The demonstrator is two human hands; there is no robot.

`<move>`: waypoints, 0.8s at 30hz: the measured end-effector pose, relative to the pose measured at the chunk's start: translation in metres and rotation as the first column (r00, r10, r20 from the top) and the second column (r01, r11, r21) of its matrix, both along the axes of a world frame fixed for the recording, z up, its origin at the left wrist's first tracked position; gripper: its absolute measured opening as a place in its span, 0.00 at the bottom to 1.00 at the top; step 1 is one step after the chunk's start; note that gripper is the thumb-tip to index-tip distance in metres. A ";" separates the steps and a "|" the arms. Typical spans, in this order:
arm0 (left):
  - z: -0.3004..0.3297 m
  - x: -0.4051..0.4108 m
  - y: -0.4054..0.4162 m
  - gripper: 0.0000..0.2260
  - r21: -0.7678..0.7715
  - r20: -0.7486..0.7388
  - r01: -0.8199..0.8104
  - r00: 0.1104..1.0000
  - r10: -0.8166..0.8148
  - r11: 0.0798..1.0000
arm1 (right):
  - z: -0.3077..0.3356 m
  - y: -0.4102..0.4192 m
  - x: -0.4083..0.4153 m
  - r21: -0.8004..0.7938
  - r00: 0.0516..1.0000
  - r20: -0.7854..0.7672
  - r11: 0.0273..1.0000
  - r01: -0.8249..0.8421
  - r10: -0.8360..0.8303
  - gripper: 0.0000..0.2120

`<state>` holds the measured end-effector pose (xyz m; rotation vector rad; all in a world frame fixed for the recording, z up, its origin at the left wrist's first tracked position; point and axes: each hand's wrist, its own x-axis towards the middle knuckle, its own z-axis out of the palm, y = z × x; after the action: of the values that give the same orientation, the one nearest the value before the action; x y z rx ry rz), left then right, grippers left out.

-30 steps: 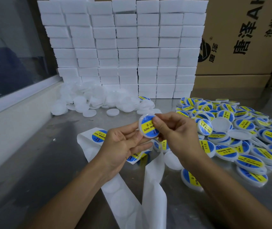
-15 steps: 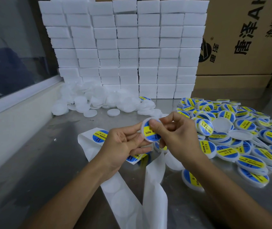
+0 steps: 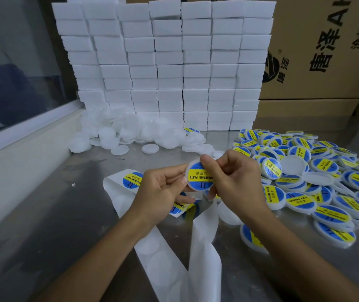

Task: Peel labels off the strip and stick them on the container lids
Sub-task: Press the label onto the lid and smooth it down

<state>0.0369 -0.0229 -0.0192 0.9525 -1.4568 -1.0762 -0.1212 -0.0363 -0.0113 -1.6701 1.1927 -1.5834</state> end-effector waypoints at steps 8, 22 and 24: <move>0.001 0.004 -0.008 0.10 0.122 -0.136 -0.123 0.981 0.140 0.985 | 0.000 -0.001 0.003 0.023 0.981 0.024 0.980 -0.195 0.195 0.15; 0.001 0.004 -0.007 0.12 0.093 -0.004 -0.130 0.991 0.130 0.987 | 0.001 -0.005 -0.002 0.038 0.967 0.117 0.972 -0.233 0.228 0.10; 0.001 0.004 -0.007 0.11 0.106 -0.009 -0.138 0.990 0.139 0.985 | -0.002 -0.006 -0.001 0.037 0.975 0.092 0.978 -0.208 0.204 0.07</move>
<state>0.0407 -0.0295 -0.0186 1.1006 -1.3103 -1.0639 -0.1223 -0.0425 -0.0136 -1.6204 0.9708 -1.4744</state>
